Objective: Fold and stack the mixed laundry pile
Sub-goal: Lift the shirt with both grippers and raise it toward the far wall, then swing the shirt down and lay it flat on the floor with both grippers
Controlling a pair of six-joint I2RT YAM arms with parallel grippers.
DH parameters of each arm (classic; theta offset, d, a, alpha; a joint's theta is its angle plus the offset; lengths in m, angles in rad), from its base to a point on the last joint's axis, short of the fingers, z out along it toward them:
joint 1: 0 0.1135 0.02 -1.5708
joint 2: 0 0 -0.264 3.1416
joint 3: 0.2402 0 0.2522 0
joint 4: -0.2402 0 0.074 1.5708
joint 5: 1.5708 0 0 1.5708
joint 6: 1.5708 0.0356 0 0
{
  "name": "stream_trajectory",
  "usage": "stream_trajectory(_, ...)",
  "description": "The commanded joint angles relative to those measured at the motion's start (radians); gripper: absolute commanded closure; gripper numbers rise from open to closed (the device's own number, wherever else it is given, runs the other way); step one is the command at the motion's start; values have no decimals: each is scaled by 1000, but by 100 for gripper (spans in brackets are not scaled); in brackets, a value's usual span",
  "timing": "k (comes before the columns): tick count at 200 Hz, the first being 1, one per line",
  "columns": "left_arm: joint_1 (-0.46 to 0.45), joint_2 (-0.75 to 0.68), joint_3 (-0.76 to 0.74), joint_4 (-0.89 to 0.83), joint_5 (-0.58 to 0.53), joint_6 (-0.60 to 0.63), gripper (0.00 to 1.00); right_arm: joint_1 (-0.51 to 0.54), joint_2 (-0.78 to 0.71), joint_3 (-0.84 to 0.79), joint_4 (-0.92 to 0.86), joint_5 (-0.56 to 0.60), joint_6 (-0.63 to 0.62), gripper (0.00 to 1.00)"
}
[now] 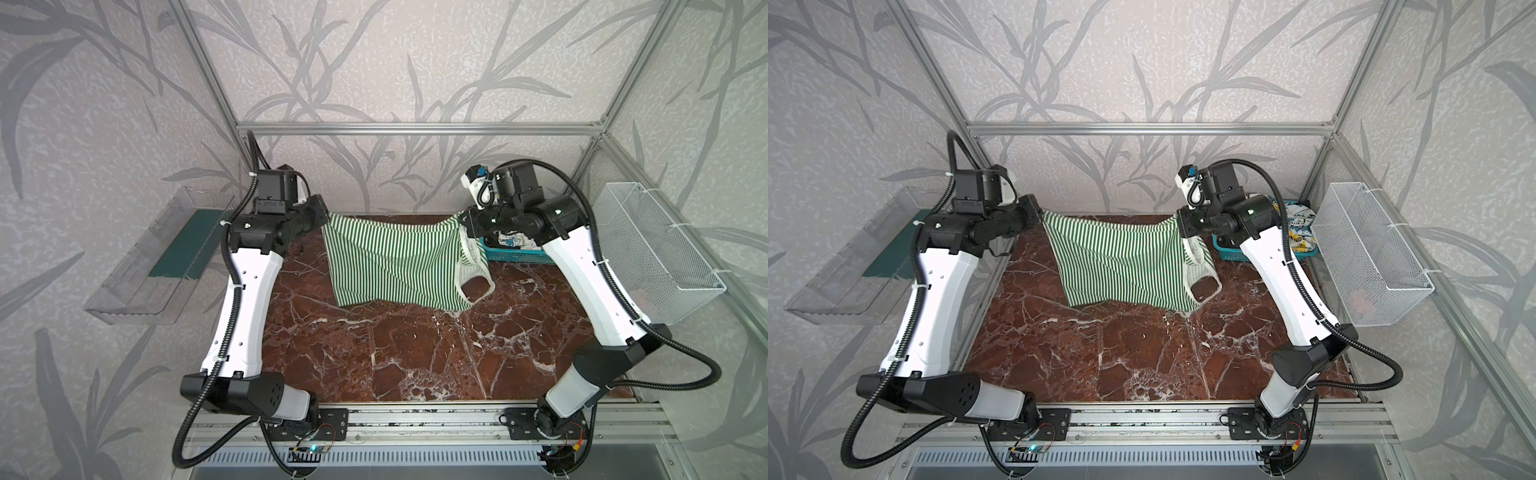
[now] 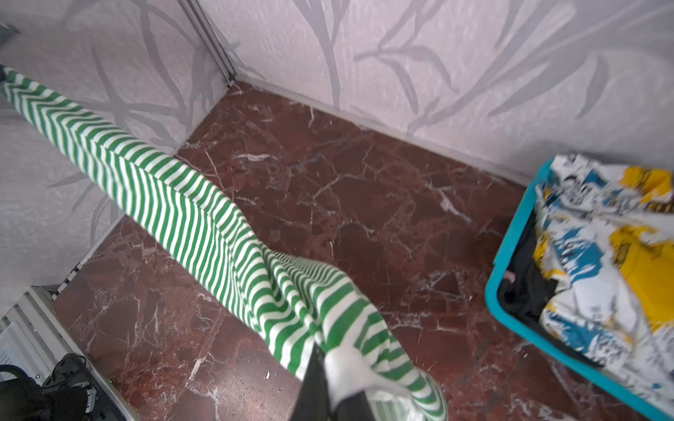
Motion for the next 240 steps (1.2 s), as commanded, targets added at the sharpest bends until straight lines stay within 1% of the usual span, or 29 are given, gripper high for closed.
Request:
stream_trajectory(1,28,-42,65,-8,-36,48,100,0,-15,133,-76,1,-96,100)
stream_trajectory(14,31,-86,18,12,-42,78,100,2,-40,106,-79,1,-116,100)
stream_trajectory(25,31,-138,-55,32,-41,98,100,5,-84,23,-61,-2,-123,100)
stream_trajectory(37,31,-210,-183,57,-35,104,100,14,-148,-133,-15,-4,-121,100)
stream_trajectory(39,31,-225,-207,62,-35,104,100,17,-167,-189,3,-6,-120,100)
stream_trajectory(43,31,-254,-244,71,-33,103,100,20,-186,-231,22,-6,-117,100)
stream_trajectory(44,31,-261,-274,73,-33,103,100,22,-192,-252,28,-7,-116,100)
stream_trajectory(45,31,-267,-274,74,-34,101,100,23,-205,-292,40,-8,-113,100)
stream_trajectory(49,31,-297,-331,79,-37,94,100,26,-224,-346,61,-8,-108,100)
stream_trajectory(52,31,-319,-374,83,-39,85,100,29,-249,-417,87,-10,-96,100)
stream_trajectory(60,31,-377,-495,96,-44,57,100,34,-285,-529,130,-18,-68,100)
stream_trajectory(67,31,-423,-603,110,-34,35,100,38,-320,-669,174,-40,-33,100)
stream_trajectory(82,31,-505,-821,138,-9,-42,100,57,-363,-871,246,-75,43,100)
stream_trajectory(97,31,-565,-1003,181,31,-132,100,93,-381,-1074,310,-82,119,100)
stream_trajectory(104,31,-587,-1078,202,39,-172,100,109,-381,-1133,340,-88,146,99)
stream_trajectory(117,31,-614,-1183,232,34,-226,100,134,-369,-1229,393,-97,191,93)
stream_trajectory(127,31,-626,-1229,237,19,-245,100,139,-352,-1268,409,-107,224,86)
stream_trajectory(137,31,-633,-1252,239,6,-252,100,140,-336,-1285,407,-114,240,75)
stream_trajectory(139,31,-635,-1255,239,5,-254,100,139,-335,-1287,407,-115,240,74)
stream_trajectory(146,32,-638,-1261,238,2,-255,100,140,-332,-1292,407,-118,248,67)
stream_trajectory(151,31,-640,-1263,237,-1,-255,100,139,-336,-1296,407,-119,251,61)
stream_trajectory(158,31,-644,-1266,236,-6,-257,100,139,-346,-1298,409,-117,253,55)
stream_trajectory(173,31,-650,-1262,226,-27,-256,100,135,-375,-1298,409,-108,253,47)
stream_trajectory(192,31,-661,-1259,213,-51,-255,100,110,-413,-1306,400,-79,273,43)
stream_trajectory(223,32,-691,-1277,199,-58,-270,100,22,-444,-1367,379,40,335,43)
stream_trajectory(240,31,-708,-1296,197,-45,-279,100,-30,-448,-1407,364,57,355,43)
